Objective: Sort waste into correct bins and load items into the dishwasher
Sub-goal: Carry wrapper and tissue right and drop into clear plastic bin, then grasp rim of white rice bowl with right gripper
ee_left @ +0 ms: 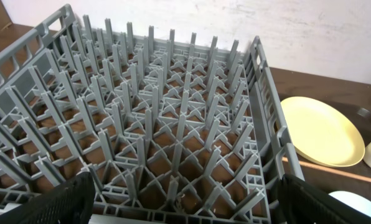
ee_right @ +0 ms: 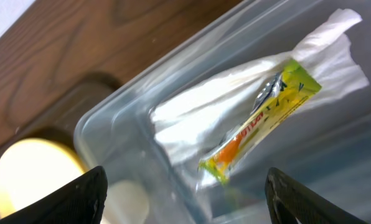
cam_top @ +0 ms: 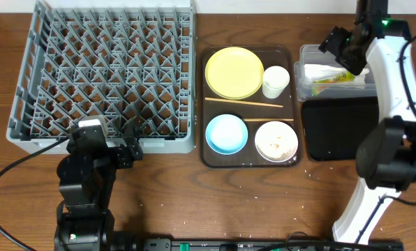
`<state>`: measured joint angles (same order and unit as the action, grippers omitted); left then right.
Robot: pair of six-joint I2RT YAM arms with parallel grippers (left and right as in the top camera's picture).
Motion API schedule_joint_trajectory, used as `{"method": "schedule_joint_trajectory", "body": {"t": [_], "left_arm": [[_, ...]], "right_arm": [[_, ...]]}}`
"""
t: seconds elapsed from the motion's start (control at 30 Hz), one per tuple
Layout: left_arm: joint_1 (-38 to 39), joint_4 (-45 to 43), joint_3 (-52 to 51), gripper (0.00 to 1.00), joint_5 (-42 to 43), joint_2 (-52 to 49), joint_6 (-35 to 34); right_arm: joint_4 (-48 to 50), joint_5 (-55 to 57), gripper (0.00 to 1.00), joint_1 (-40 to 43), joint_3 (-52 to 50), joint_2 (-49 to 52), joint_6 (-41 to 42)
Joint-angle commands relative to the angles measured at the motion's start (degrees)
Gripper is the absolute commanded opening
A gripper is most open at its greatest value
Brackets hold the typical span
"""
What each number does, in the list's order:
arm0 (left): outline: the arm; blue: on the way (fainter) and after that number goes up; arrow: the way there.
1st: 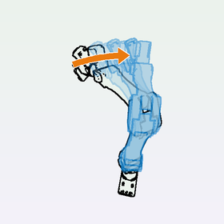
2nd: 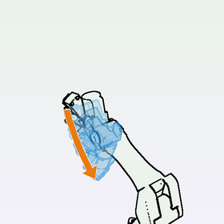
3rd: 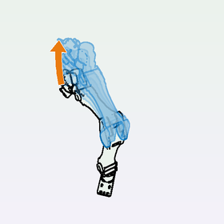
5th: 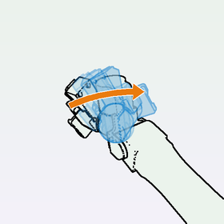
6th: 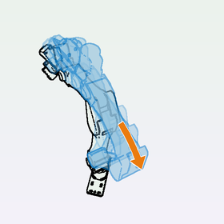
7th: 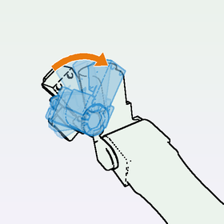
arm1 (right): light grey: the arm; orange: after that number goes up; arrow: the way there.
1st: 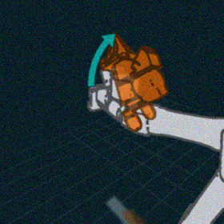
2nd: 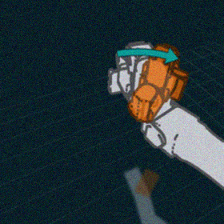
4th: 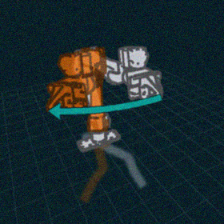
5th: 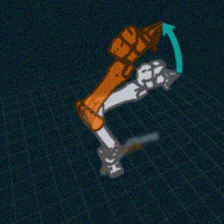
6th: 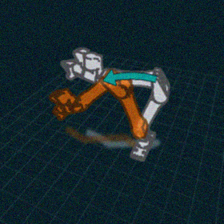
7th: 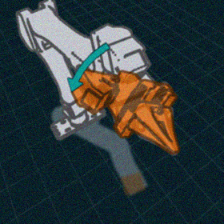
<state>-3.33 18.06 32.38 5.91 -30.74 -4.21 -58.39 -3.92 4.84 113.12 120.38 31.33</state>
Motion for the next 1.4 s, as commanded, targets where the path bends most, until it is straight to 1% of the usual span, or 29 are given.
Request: {"method": "schedule_joint_trajectory", "body": {"t": [0.0,0.1,0.27,0.37,0.43,0.57,0.87,1.13,1.27,1.37], "left_arm": [[-0.20,-0.04,0.85,0.95,0.55,0.13,0.55],[-0.20,-0.04,0.85,0.95,0.55,0.13,0.55],[-0.20,-0.04,0.85,0.95,0.55,0.13,0.55],[-0.20,-0.04,0.85,0.95,0.55,0.13,0.55],[-0.20,-0.04,0.85,0.95,0.55,0.13,0.55],[-0.20,-0.04,0.85,0.95,0.55,0.13,0.55],[-0.20,-0.04,0.85,0.95,0.55,0.13,0.55],[-0.20,-0.02,0.85,0.95,0.55,0.13,0.55],[-0.20,-0.02,0.85,0.95,0.55,0.13,0.55],[-0.20,-0.02,0.85,0.95,0.55,0.13,0.55]], "right_arm": [[-1.88,-3.61,0.79,-0.66,1.38,-8.52,-5.92],[-5.99,-7.30,0.79,-2.08,1.38,-12.59,-9.77],[-16.50,-7.50,0.79,-7.08,1.36,-14.38,-12.13],[-21.92,-7.28,0.75,-12.31,-0.20,-13.70,-12.11],[-22.18,-6.40,0.71,-14.99,-2.03,-13.64,-12.09],[-19.04,-1.53,0.67,-20.98,-9.22,-13.60,-7.96],[-6.01,-0.15,0.61,-28.87,-27.54,-13.60,-8.24],[3.93,-0.11,0.56,-31.41,-36.65,-13.55,-7.58],[5.57,0.94,0.54,-31.39,-39.21,-13.42,-7.15],[7.19,1.09,0.51,-31.39,-41.20,-13.40,-7.13]]}}
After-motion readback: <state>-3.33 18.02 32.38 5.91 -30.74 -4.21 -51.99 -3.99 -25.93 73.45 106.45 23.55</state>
